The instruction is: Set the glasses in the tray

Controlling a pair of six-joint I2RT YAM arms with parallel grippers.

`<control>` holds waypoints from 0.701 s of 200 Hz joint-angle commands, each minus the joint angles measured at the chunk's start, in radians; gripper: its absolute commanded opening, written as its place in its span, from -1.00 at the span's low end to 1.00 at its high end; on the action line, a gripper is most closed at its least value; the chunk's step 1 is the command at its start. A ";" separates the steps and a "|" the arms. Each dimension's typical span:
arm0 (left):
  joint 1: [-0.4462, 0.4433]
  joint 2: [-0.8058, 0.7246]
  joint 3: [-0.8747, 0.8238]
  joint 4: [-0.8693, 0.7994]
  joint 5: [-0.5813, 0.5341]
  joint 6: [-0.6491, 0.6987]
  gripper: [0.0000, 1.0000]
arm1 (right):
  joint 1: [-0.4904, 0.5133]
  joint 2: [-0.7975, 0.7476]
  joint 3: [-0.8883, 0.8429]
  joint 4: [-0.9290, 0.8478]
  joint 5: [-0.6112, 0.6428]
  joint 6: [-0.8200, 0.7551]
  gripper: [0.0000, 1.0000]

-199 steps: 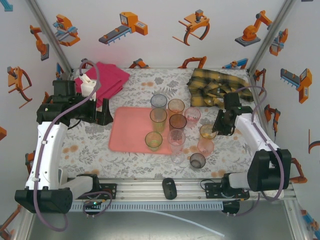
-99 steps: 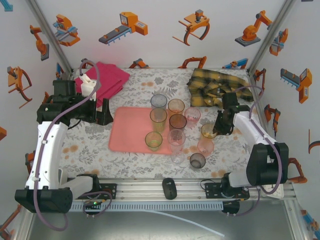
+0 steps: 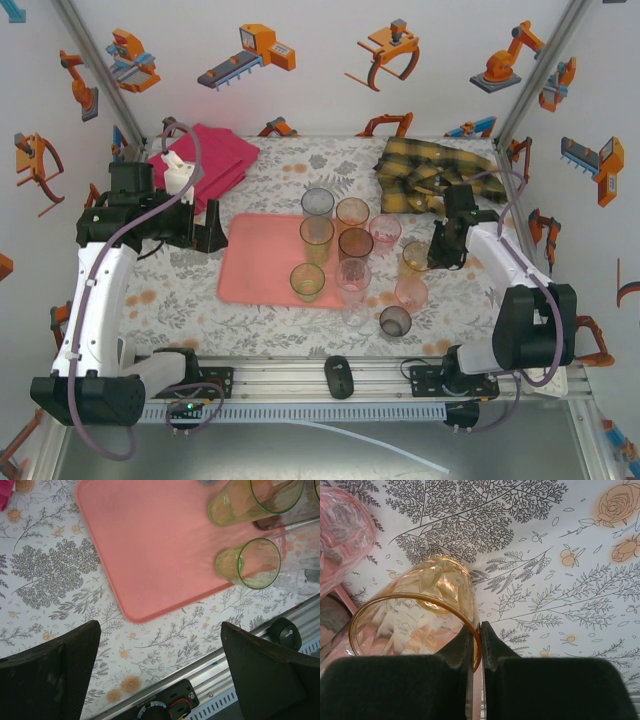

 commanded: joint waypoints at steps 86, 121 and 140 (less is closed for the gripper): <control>-0.007 -0.003 0.007 0.000 0.015 -0.002 0.96 | -0.007 -0.077 0.189 -0.172 0.069 -0.078 -0.93; -0.007 0.006 0.013 -0.001 0.016 -0.007 0.96 | -0.007 -0.111 0.279 -0.247 0.080 -0.096 -0.93; -0.007 0.007 0.013 0.002 0.016 -0.009 0.96 | -0.008 -0.119 0.334 -0.283 0.080 -0.106 -0.93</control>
